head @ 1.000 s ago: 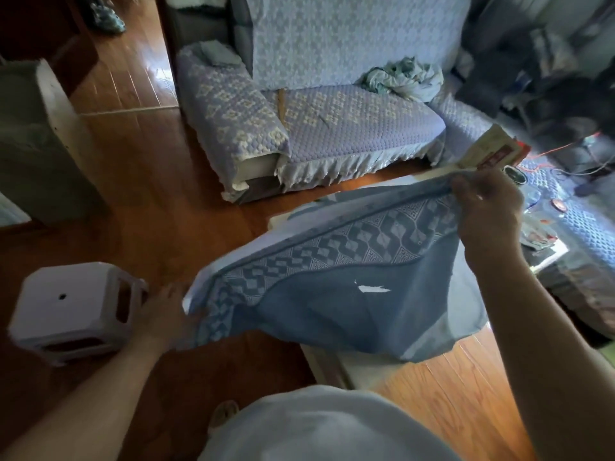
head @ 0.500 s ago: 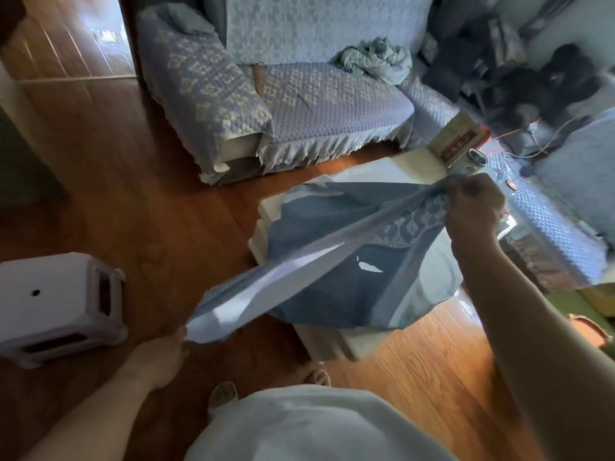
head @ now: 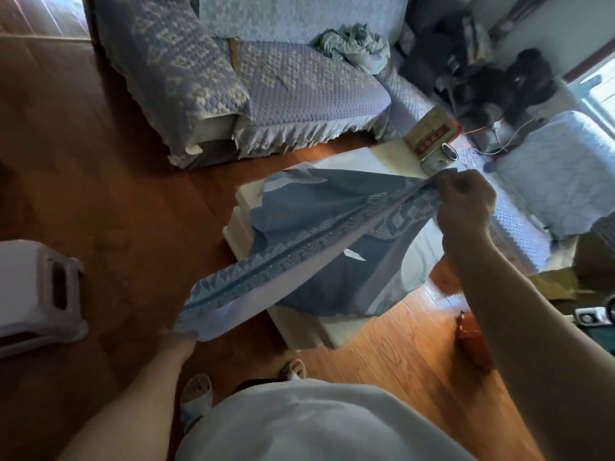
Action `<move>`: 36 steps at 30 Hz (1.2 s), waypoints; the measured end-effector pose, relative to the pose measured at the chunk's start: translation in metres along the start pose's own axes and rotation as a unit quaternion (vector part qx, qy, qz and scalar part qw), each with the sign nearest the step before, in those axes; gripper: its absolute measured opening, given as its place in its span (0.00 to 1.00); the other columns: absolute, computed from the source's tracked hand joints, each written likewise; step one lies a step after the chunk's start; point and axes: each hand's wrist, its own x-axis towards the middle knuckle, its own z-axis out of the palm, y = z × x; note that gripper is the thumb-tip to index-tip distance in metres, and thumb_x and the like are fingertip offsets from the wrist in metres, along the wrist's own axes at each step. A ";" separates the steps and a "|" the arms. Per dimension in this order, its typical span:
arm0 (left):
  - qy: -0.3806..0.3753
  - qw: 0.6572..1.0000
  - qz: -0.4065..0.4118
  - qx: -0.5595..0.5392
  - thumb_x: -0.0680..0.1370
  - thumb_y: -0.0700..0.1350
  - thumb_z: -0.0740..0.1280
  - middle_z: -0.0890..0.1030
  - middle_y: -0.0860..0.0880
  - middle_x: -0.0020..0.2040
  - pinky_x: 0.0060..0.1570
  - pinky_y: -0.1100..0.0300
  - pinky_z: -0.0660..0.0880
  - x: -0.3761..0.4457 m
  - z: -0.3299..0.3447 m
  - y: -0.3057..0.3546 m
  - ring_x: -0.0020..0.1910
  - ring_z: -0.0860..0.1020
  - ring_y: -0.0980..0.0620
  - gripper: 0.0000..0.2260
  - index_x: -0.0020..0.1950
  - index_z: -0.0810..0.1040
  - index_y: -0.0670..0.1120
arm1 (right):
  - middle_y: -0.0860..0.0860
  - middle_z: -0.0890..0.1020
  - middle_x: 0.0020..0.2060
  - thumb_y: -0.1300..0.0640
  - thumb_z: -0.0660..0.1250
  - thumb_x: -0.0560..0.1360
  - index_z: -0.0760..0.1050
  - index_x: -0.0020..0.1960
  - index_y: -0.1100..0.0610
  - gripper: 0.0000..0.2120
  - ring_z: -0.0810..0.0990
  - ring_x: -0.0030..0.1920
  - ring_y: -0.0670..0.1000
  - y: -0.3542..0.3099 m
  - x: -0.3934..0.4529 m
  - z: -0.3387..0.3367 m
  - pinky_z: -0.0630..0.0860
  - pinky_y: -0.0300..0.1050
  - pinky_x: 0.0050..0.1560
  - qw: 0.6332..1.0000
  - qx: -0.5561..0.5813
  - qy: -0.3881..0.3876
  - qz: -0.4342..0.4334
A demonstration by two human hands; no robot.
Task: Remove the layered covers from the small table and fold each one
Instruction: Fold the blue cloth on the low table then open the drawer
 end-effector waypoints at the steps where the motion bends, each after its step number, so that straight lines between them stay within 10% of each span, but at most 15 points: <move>1: -0.006 1.000 -0.003 -0.005 0.80 0.37 0.68 0.67 0.33 0.75 0.70 0.46 0.67 0.006 0.006 -0.003 0.71 0.69 0.34 0.29 0.78 0.60 0.35 | 0.46 0.75 0.34 0.55 0.72 0.73 0.80 0.45 0.57 0.06 0.71 0.35 0.45 0.000 0.002 -0.002 0.69 0.43 0.39 1.000 0.003 0.001 0.003; 8: -0.035 0.997 -0.006 -0.076 0.82 0.41 0.65 0.75 0.37 0.70 0.61 0.43 0.76 0.041 0.010 0.007 0.67 0.75 0.34 0.20 0.74 0.70 0.38 | 0.44 0.77 0.32 0.53 0.73 0.73 0.82 0.47 0.59 0.10 0.73 0.34 0.43 0.010 0.019 -0.009 0.71 0.43 0.39 1.000 -0.003 -0.011 -0.010; 14: 0.096 0.985 0.096 0.106 0.81 0.36 0.64 0.81 0.30 0.58 0.55 0.47 0.76 0.024 -0.014 0.005 0.58 0.79 0.31 0.12 0.59 0.82 0.32 | 0.43 0.76 0.33 0.57 0.72 0.74 0.80 0.45 0.54 0.02 0.72 0.27 0.33 0.007 0.033 0.001 0.69 0.31 0.31 0.999 0.022 -0.025 -0.025; 17: 0.163 0.980 0.118 0.007 0.80 0.34 0.65 0.82 0.32 0.56 0.54 0.47 0.76 -0.002 -0.057 -0.001 0.55 0.80 0.34 0.12 0.60 0.83 0.35 | 0.42 0.76 0.35 0.59 0.70 0.75 0.81 0.50 0.56 0.04 0.73 0.27 0.30 -0.005 0.041 0.008 0.69 0.27 0.32 0.998 0.051 -0.016 -0.026; 20: 0.107 0.974 0.082 -0.181 0.81 0.37 0.65 0.80 0.40 0.40 0.34 0.58 0.70 -0.032 -0.096 -0.022 0.35 0.76 0.46 0.12 0.62 0.83 0.42 | 0.39 0.80 0.35 0.59 0.70 0.73 0.84 0.48 0.54 0.06 0.77 0.35 0.35 -0.020 0.048 0.012 0.78 0.39 0.44 0.995 0.064 -0.056 -0.054; 23: 0.067 0.992 0.001 -0.107 0.81 0.39 0.67 0.77 0.44 0.30 0.26 0.65 0.67 -0.045 -0.127 -0.049 0.25 0.74 0.49 0.06 0.50 0.84 0.44 | 0.32 0.80 0.30 0.62 0.69 0.73 0.84 0.47 0.51 0.09 0.76 0.34 0.33 -0.033 0.043 0.015 0.73 0.30 0.40 0.979 0.046 -0.152 -0.128; 27: 0.162 0.982 -0.039 0.085 0.83 0.44 0.61 0.81 0.39 0.62 0.54 0.54 0.77 -0.029 -0.160 -0.046 0.60 0.80 0.39 0.14 0.63 0.81 0.41 | 0.38 0.84 0.35 0.59 0.78 0.69 0.85 0.44 0.52 0.05 0.79 0.38 0.38 -0.039 0.036 0.014 0.75 0.32 0.43 0.932 0.074 -0.295 -0.200; 32: -0.055 0.947 0.289 0.127 0.77 0.57 0.73 0.73 0.57 0.66 0.67 0.57 0.70 -0.154 -0.092 0.101 0.67 0.74 0.54 0.27 0.74 0.72 0.54 | 0.40 0.81 0.40 0.58 0.80 0.68 0.86 0.44 0.56 0.06 0.78 0.46 0.46 -0.044 -0.004 0.026 0.71 0.33 0.49 0.847 -0.046 -0.353 -0.394; 36: -0.106 0.844 0.521 0.069 0.76 0.47 0.75 0.75 0.67 0.53 0.50 0.81 0.67 -0.274 -0.032 0.192 0.52 0.74 0.76 0.15 0.57 0.75 0.61 | 0.46 0.83 0.41 0.55 0.80 0.68 0.86 0.43 0.52 0.05 0.79 0.47 0.47 -0.048 -0.042 0.036 0.76 0.41 0.52 0.801 -0.045 -0.385 -0.455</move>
